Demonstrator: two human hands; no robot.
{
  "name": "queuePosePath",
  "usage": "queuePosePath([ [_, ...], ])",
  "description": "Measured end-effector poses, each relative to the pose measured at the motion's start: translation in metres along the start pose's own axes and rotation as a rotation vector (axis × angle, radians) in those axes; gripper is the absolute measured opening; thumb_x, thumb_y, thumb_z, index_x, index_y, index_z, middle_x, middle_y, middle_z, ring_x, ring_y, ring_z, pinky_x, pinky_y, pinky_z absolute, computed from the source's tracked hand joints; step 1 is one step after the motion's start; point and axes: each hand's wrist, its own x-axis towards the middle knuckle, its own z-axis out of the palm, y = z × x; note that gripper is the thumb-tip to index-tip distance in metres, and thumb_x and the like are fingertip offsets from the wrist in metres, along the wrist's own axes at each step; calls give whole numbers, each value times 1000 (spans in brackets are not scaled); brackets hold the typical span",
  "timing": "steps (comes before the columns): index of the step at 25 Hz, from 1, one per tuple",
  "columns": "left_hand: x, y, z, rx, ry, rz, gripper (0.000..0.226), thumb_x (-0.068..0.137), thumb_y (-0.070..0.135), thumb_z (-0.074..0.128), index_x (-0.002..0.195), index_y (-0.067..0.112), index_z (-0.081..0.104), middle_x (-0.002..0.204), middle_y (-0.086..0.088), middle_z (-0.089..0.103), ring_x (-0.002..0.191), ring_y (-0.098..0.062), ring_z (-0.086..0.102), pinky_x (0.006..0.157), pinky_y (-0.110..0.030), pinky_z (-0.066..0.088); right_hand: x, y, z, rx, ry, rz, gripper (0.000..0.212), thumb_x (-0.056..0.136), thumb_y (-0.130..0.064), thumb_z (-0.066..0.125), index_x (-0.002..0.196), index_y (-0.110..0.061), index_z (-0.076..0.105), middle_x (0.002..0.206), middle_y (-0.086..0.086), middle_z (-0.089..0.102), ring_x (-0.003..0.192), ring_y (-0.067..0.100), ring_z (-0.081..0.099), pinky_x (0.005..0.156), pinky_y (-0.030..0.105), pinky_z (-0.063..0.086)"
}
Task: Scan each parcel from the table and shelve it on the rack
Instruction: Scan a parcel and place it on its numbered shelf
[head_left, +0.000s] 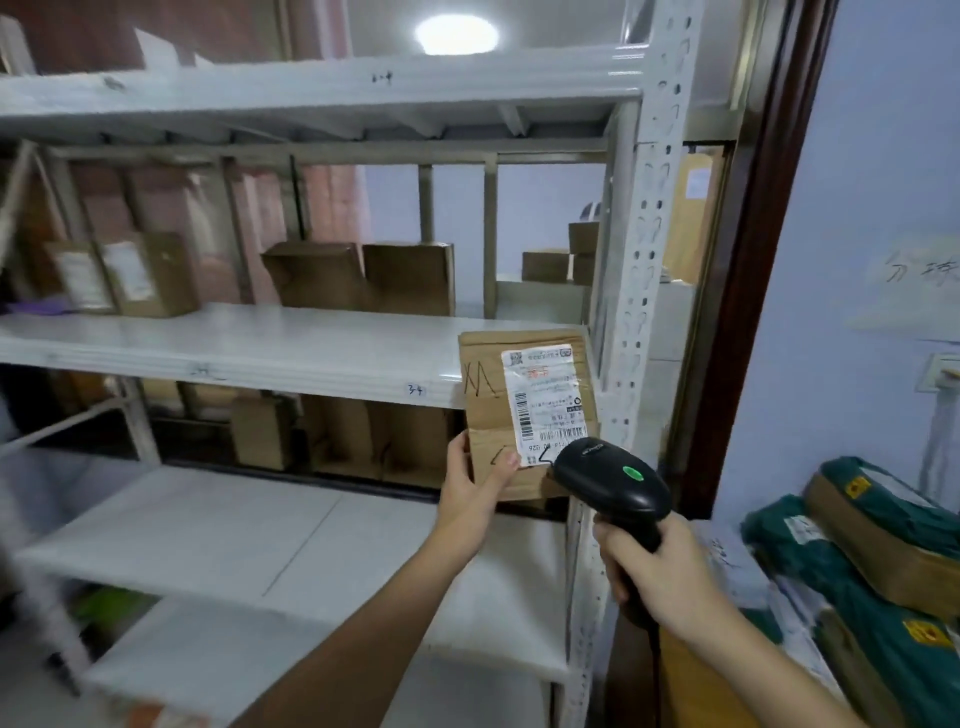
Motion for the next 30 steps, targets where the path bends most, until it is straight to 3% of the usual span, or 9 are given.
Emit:
queuePosePath([
  [5,26,29,-128,6,220,51,88,78,63,81,148,25,42,132,16,64,122,-1,61,94,-16,49,43,-40,97,85,-98,-48,21,93,-8,60,76,3,57,47,14,50,41,26,48,49,38,43],
  [12,53,58,-312,86,422,109,77,86,46,73,150,19,41,134,12,62,123,-1,58,103,-23,48,95,-110,255,165,-286,-153,20,94,-11,60,84,5,55,46,12,51,43,25,47,50,38,43],
  [16,67,69,-394,119,510,122,66,97,36,69,151,22,35,130,16,57,121,0,57,87,-9,41,126,-139,330,190,-365,-188,20,94,-10,60,87,8,55,48,8,51,43,23,48,50,37,46],
  [18,80,72,-428,130,544,127,62,98,34,68,149,24,34,128,19,52,112,8,53,95,-16,41,145,-149,362,173,-402,-208,22,95,-12,60,85,7,56,49,9,53,44,23,50,53,39,49],
  [21,105,73,-470,146,557,133,83,85,58,76,149,26,34,137,17,56,127,-5,55,116,-35,40,179,-158,402,162,-433,-223,21,96,-16,58,87,3,58,52,10,55,45,23,52,56,41,50],
  [23,127,71,-496,152,578,133,90,76,67,77,146,30,35,139,12,61,129,-10,59,119,-45,42,206,-165,430,147,-449,-238,20,96,-17,58,86,0,59,53,12,56,46,25,52,58,43,51],
  [26,164,75,-529,141,586,129,85,84,58,76,149,26,32,137,10,60,122,-3,59,117,-40,43,246,-177,469,133,-484,-221,20,98,-20,57,83,-7,59,52,10,56,47,26,52,58,42,52],
  [30,214,74,-570,221,571,147,75,96,42,68,155,21,27,137,7,60,114,4,58,103,-27,44,291,-186,510,101,-496,-208,17,97,-23,59,89,-8,62,52,6,57,45,20,53,57,38,52],
])
